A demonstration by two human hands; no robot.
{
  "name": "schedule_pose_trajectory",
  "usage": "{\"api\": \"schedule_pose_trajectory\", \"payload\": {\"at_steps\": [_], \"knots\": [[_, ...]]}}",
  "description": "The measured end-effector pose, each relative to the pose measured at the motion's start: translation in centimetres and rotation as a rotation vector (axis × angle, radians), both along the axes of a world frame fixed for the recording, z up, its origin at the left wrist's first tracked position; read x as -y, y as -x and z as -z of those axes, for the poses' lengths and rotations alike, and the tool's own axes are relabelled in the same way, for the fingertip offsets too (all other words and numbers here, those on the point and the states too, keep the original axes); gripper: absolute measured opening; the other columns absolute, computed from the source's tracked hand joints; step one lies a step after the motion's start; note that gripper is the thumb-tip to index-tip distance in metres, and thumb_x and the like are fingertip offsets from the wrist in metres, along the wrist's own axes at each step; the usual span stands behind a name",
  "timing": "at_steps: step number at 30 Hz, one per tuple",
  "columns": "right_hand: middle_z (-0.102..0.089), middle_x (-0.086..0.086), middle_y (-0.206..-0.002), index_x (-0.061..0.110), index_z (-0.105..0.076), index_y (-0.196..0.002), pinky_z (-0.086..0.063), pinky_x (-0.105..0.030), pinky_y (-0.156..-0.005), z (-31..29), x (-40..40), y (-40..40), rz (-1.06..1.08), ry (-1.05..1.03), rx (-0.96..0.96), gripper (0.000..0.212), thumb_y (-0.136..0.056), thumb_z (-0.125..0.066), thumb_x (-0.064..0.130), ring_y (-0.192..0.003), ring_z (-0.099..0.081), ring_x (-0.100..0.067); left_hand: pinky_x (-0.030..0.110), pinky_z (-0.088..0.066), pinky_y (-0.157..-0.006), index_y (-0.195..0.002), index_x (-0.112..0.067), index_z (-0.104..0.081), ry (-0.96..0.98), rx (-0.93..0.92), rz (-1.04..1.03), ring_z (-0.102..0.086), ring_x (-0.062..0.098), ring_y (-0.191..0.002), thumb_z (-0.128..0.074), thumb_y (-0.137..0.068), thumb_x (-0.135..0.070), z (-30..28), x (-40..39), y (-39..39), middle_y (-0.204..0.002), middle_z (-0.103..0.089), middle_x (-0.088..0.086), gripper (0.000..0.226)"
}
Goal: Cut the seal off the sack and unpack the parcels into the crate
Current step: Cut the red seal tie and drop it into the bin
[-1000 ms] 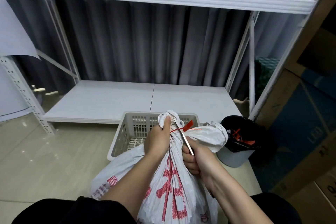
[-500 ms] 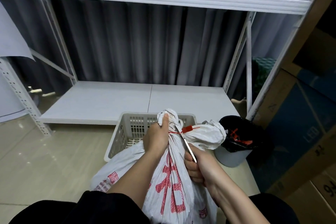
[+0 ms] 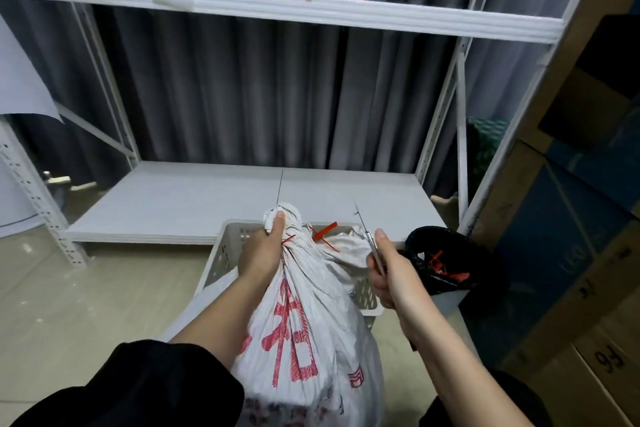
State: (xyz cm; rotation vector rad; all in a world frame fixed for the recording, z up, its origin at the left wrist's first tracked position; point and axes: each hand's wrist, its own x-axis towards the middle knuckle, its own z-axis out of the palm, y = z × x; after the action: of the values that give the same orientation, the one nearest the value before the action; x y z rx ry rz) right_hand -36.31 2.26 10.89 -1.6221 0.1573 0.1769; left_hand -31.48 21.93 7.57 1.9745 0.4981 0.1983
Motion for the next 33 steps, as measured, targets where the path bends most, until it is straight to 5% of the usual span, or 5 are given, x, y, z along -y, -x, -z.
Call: {"api": "schedule_pose_trajectory", "payload": {"at_steps": [7,15,24,27,33], "knots": [[-0.069,0.002,-0.091,0.023,-0.062,-0.088,-0.051,-0.039,-0.082,1.5,-2.8,-4.1,0.172,0.289,0.197,0.023,-0.076,-0.066,0.043,-0.085,-0.065,-0.020,0.024,-0.040,-0.068,-0.105,-0.020,-0.067,0.139,0.011,0.155,-0.062,0.014,-0.086,-0.036,-0.094,-0.059,-1.0,0.8,1.4,-0.095,-0.069,-0.002,0.052],[-0.053,0.005,-0.034,0.008,-0.056,-0.063,-0.038,-0.011,-0.035,1.5,-2.4,-7.3,0.059,0.078,0.013,0.028,-0.090,-0.058,0.001,-0.030,-0.048,-0.002,0.044,-0.041,-0.102,-0.124,-0.025,-0.044,0.301,-0.018,0.319,-0.056,0.023,-0.112,-0.045,-0.075,-0.074,-1.1,-0.6,1.7,-0.121,-0.058,-0.001,0.069],[-0.068,0.001,-0.065,0.012,-0.062,-0.081,-0.049,-0.021,-0.069,1.7,-3.6,-9.4,0.256,-0.113,0.204,0.011,-0.091,-0.060,0.015,-0.065,-0.063,-0.010,0.039,-0.015,-0.113,-0.094,-0.028,-0.054,-0.630,0.225,0.191,-0.030,0.015,-0.135,-0.014,-0.064,-0.081,-4.2,0.7,1.6,-0.138,-0.042,-0.006,0.072],[-0.074,0.002,-0.067,0.016,-0.062,-0.084,-0.045,-0.027,-0.072,2.0,-3.0,-10.1,0.352,-0.164,0.275,0.011,-0.092,-0.058,0.021,-0.062,-0.061,-0.003,0.042,-0.002,-0.117,-0.108,-0.031,-0.054,-0.698,0.268,0.211,-0.008,0.015,-0.145,-0.013,-0.069,-0.076,-3.8,1.0,1.5,-0.151,-0.028,-0.005,0.072],[-0.075,0.000,-0.080,0.005,-0.060,-0.098,-0.035,-0.019,-0.057,3.9,1.4,-11.2,0.537,-0.086,0.213,0.016,-0.087,-0.057,0.016,-0.055,-0.047,-0.001,0.037,-0.032,-0.108,-0.141,-0.031,-0.035,-0.588,0.182,0.378,-0.035,0.023,-0.136,-0.049,-0.089,-0.051,-3.3,3.7,-0.1,-0.151,-0.027,-0.002,0.058]]}}
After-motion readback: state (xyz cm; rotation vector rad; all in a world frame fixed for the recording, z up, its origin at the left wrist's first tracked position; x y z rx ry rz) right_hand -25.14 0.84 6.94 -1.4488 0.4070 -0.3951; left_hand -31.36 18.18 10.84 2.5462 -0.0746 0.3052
